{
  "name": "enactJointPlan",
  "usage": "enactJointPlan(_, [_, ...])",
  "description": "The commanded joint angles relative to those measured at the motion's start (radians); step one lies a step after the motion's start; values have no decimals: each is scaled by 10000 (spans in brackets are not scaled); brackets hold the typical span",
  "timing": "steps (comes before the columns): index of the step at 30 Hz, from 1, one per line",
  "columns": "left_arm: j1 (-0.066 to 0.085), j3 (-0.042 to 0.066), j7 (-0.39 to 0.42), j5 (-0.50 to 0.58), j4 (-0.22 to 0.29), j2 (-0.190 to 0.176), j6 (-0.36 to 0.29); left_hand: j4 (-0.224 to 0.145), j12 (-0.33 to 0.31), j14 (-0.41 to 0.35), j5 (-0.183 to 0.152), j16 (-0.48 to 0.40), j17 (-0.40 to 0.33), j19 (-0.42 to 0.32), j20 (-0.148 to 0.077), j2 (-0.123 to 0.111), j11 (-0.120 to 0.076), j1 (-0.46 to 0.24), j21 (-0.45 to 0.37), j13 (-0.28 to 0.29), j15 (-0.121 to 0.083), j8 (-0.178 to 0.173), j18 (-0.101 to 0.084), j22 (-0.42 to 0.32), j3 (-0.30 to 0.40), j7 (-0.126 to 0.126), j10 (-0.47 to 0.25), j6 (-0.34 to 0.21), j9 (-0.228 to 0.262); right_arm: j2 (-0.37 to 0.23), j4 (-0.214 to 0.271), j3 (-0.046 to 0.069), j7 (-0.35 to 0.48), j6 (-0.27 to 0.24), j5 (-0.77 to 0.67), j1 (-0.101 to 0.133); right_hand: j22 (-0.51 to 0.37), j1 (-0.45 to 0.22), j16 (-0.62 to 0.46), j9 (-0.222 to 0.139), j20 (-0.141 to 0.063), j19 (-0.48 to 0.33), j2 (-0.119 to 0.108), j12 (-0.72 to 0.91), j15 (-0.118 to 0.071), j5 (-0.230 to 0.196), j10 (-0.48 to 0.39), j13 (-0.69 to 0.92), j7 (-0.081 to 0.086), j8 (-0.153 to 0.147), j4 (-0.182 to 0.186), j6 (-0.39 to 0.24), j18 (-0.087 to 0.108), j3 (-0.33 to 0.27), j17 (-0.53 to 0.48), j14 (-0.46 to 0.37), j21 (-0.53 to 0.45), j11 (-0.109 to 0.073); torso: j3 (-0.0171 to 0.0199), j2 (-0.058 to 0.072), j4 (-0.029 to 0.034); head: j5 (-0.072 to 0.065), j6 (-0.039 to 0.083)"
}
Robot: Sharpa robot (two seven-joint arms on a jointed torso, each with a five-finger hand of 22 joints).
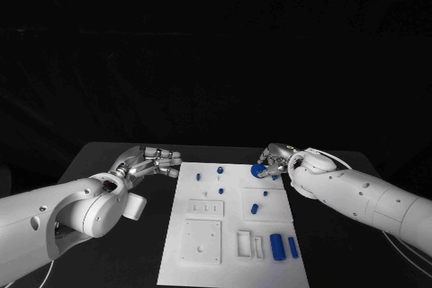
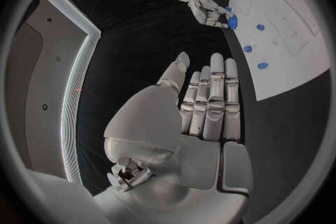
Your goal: Assemble the parts on the task board
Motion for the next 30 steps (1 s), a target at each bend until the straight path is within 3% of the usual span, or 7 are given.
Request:
enactJointPlan(1, [8,7,58,-21,8,15,198,-10,-28,-38,-45,5,-5,-15,-14,73,-9,3,36,17,33,-27,-55,-10,-51,4,-80,-47,2,44,-55,5,62,17,-14,-6,1129,-47,-60,0,53,360,70,59,9,-32,44,4,-1,23,-25,80,120,141,30,79,88,-2,4,-2,-3,3,24])
enactJointPlan(10, [8,6,22,-55,9,19,204,-16,-28,-45,-38,7,-5,-38,-9,113,-6,-29,79,17,38,-29,-56,-39,-88,7,-85,-62,1,157,-222,5,60,58,15,-7,1130,-91,-90,-1,55,341,122,-6,12,-166,10,-39,11,24,-46,61,118,368,47,85,115,3,2,-8,4,86,-9])
enactJointPlan(30, [9,3,-23,-117,30,4,208,-9,-28,-48,-31,8,-4,-37,-6,112,-6,-31,75,17,39,-26,-57,-69,-108,3,-90,-54,2,299,-448,-1,64,201,47,-10,1140,-243,-84,-8,46,322,121,-7,1,-199,8,-53,0,19,-221,163,111,965,122,100,218,-14,0,-7,-4,98,-69])
